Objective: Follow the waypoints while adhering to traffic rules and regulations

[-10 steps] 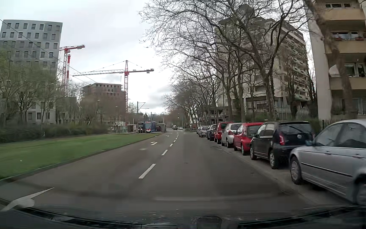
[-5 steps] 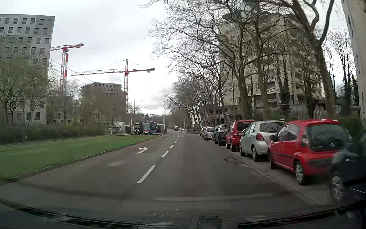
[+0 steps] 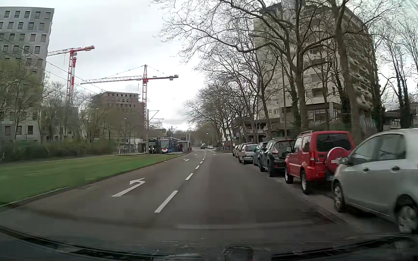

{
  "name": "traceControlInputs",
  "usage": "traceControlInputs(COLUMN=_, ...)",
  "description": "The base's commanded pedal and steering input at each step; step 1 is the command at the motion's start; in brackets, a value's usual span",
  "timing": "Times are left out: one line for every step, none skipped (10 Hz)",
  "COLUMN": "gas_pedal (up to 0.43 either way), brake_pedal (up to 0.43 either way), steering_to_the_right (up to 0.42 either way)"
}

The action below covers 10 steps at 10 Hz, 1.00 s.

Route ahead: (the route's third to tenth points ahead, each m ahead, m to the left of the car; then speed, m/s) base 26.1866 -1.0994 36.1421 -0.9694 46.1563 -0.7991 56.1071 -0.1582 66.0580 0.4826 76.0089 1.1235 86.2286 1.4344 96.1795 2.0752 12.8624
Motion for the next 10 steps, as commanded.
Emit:
traceControlInputs(gas_pedal=0.118, brake_pedal=0.000, steering_to_the_right=-0.005)
traceControlInputs(gas_pedal=0.118, brake_pedal=0.000, steering_to_the_right=-0.005)
traceControlInputs(gas_pedal=0.118, brake_pedal=0.000, steering_to_the_right=-0.005)
traceControlInputs(gas_pedal=0.118, brake_pedal=0.000, steering_to_the_right=-0.005)
traceControlInputs(gas_pedal=0.118, brake_pedal=0.000, steering_to_the_right=-0.005)
traceControlInputs(gas_pedal=0.118, brake_pedal=0.000, steering_to_the_right=-0.005)
traceControlInputs(gas_pedal=0.118, brake_pedal=0.000, steering_to_the_right=-0.005)
traceControlInputs(gas_pedal=0.118, brake_pedal=0.000, steering_to_the_right=-0.005)
traceControlInputs(gas_pedal=0.118, brake_pedal=0.000, steering_to_the_right=-0.005)
traceControlInputs(gas_pedal=0.118, brake_pedal=0.000, steering_to_the_right=-0.005)
